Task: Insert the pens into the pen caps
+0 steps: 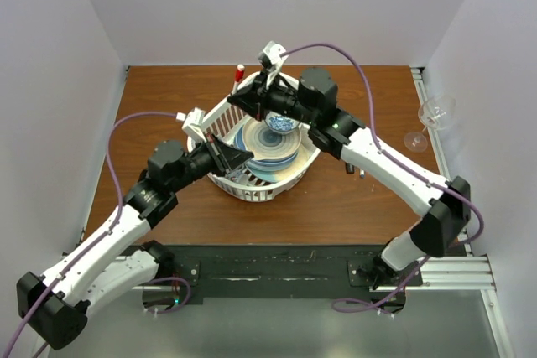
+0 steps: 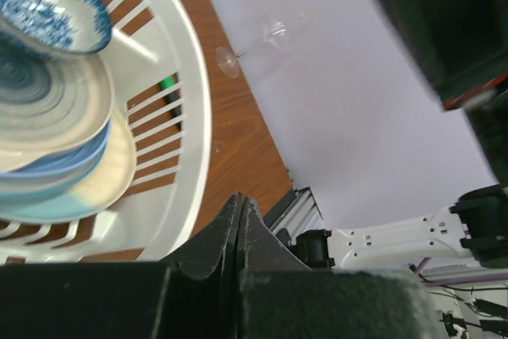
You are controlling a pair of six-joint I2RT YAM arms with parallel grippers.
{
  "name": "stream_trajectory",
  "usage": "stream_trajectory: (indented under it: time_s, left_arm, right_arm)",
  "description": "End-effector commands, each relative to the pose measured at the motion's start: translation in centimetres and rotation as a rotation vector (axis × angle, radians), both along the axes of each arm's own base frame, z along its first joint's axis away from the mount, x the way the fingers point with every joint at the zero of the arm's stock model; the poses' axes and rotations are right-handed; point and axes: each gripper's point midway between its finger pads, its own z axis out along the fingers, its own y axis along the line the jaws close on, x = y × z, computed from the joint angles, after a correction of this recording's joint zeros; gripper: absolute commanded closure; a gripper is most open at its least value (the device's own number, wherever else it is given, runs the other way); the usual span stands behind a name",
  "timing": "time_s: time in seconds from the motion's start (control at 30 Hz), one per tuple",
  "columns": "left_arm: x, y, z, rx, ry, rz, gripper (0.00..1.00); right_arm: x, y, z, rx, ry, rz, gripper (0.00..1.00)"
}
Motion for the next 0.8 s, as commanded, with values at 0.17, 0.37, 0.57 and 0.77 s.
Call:
stream_trajectory:
  time_s: [0.17, 0.37, 0.57, 0.77]
  left_arm:
    - [0.6, 1.1, 9.1, 0.071, -0.266, 0.024, 0.66]
    - [1.3, 3.5, 9.3, 0.190, -0.287, 0.132, 0.06]
    - [2.4, 7.5, 5.8, 0.306, -0.219, 0.333, 0.01]
    - [2.9, 13.3, 2.8, 0.440, -0.175, 0.598, 0.01]
  right_arm:
    - [-1.4, -4.6, 2.0, -0.001, 0.011, -0.150, 1.00]
    - [-0.2, -15.5, -3.5, -0.261, 0.310, -0.438, 1.00]
    - [-1.6, -25.6, -9.4, -0.451, 0.527, -0.618, 1.00]
    - [-0.9, -28.5, -18.2, -0.523, 0.752, -0.666, 1.00]
